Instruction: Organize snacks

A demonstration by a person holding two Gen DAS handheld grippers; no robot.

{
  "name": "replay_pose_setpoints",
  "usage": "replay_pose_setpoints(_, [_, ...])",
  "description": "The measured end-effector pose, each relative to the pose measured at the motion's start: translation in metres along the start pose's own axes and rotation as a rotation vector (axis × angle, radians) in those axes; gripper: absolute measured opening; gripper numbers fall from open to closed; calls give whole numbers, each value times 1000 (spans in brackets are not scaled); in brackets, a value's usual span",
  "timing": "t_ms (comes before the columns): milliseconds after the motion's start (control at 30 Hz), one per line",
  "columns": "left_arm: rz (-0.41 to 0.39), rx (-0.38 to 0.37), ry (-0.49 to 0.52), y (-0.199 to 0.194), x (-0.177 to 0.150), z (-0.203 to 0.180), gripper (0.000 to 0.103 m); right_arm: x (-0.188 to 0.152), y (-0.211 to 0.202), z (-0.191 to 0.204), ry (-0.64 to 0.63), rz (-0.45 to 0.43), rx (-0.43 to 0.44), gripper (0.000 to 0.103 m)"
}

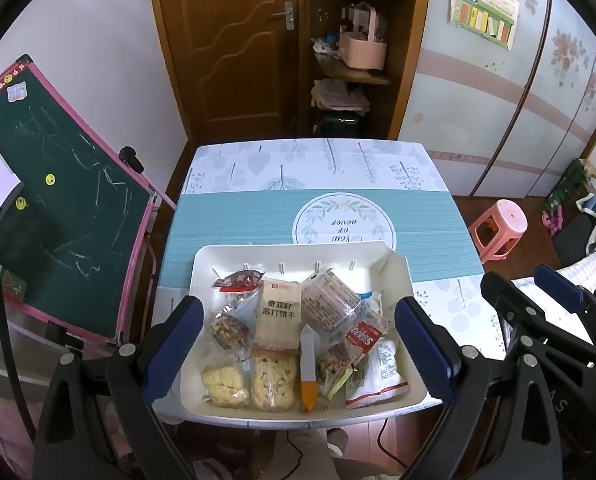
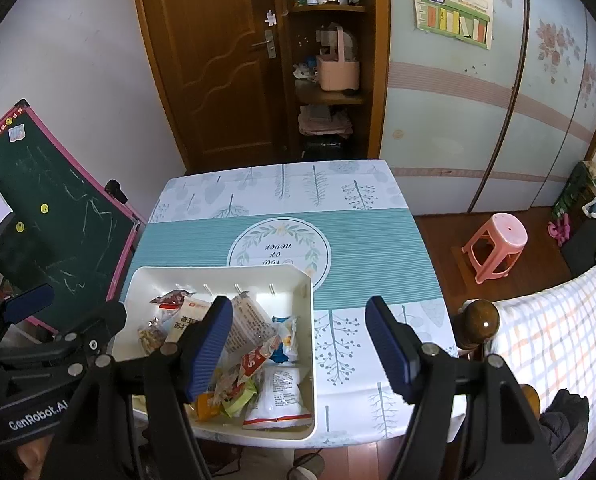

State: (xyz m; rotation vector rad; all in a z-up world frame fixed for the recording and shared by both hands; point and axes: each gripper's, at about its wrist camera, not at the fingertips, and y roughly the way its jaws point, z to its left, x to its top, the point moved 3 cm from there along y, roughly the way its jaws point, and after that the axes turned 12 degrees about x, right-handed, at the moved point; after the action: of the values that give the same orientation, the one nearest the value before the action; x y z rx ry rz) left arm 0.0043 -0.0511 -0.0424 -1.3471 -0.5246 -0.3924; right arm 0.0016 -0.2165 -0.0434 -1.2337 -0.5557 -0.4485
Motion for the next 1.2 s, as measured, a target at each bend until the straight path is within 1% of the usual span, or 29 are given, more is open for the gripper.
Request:
replay_pose_setpoints(400, [19, 8, -1, 2, -3, -4, 96, 1, 2, -2, -4, 6, 3, 70])
replay_pose_setpoints(1200, [27, 11, 6, 3, -6, -8, 96, -4, 3, -9, 1, 11, 3, 70])
